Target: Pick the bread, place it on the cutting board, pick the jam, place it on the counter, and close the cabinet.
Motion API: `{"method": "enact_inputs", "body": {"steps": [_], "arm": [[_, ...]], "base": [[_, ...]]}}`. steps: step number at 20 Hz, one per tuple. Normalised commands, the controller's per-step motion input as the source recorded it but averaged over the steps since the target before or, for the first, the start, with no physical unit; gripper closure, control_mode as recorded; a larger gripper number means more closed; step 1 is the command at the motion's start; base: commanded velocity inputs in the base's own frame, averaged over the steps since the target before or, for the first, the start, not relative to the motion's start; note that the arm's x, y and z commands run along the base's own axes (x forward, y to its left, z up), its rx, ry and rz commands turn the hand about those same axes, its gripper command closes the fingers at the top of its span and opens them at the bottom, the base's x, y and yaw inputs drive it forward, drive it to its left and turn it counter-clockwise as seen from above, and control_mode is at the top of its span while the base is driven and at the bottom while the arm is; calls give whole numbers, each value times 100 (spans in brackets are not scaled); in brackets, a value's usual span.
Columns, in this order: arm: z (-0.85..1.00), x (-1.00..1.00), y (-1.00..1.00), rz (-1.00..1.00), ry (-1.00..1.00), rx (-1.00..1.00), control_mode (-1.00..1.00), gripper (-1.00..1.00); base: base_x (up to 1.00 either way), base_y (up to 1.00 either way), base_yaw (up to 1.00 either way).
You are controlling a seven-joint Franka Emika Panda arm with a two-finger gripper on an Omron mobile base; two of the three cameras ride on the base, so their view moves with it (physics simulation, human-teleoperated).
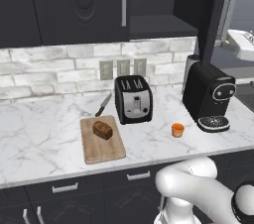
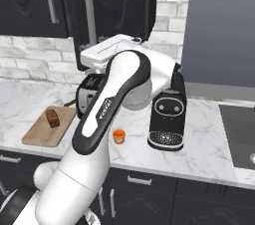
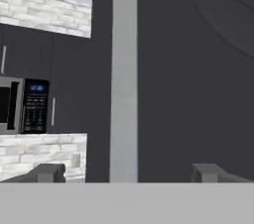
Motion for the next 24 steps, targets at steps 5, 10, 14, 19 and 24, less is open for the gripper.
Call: {"method": "enact_inputs", "body": {"steps": [5, 10, 14, 19, 24], "arm": [[0, 16, 96, -9, 0, 0, -100, -100], [0, 39, 78, -19, -2, 0, -100, -100], [0, 54, 42, -36, -9, -3, -100, -100], [0, 59, 43, -36, -11, -2, -100, -100], [0, 79, 31, -26, -14, 0, -100, -100]], "base": [[0, 0, 0], [0, 0, 0], [0, 0, 0], [0, 0, 0], [0, 0, 0]]}}
